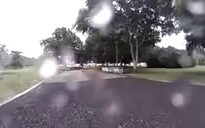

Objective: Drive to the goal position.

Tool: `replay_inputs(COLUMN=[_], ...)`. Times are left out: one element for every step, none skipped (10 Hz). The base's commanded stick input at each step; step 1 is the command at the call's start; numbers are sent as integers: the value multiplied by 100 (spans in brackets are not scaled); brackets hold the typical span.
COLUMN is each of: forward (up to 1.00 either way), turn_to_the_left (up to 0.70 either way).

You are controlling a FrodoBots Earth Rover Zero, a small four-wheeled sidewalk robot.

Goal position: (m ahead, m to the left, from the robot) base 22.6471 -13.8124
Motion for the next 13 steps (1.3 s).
replay_inputs(forward=[70,70,70,70,70,70,70,70,70,70,70,70,70], turn_to_the_left=[10,35,34,0,0,0,0,0,0,0,0,0,0])
